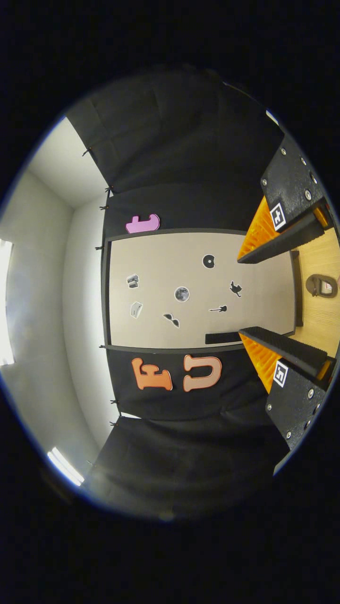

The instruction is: Open the shoe cabinet door, grab the shoes and put them into the shoe cabinet, then close the shoe cabinet door.

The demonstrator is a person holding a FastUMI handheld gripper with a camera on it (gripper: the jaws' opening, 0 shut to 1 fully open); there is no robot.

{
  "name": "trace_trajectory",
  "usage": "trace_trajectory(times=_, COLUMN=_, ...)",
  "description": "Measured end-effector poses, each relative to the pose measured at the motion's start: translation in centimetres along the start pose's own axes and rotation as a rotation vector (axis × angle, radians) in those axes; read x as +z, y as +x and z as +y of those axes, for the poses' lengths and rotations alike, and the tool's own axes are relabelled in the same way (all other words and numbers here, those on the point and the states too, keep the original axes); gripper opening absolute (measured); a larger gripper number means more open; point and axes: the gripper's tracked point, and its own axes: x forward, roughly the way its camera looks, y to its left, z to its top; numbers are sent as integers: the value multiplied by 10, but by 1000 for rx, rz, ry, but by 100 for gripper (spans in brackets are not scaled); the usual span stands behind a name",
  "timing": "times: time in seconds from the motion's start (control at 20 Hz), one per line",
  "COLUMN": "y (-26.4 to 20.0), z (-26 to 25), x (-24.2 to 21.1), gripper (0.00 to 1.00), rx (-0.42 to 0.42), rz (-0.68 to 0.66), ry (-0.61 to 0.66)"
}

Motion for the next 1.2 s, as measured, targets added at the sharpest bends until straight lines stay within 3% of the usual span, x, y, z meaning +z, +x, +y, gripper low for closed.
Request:
trace_trajectory(times=0.45, y=54, z=41, x=-15, gripper=85, rx=-26, rz=0, ry=5)
trace_trajectory(times=1.2, y=188, z=94, x=-44, gripper=85, rx=86, rz=15, ry=5)
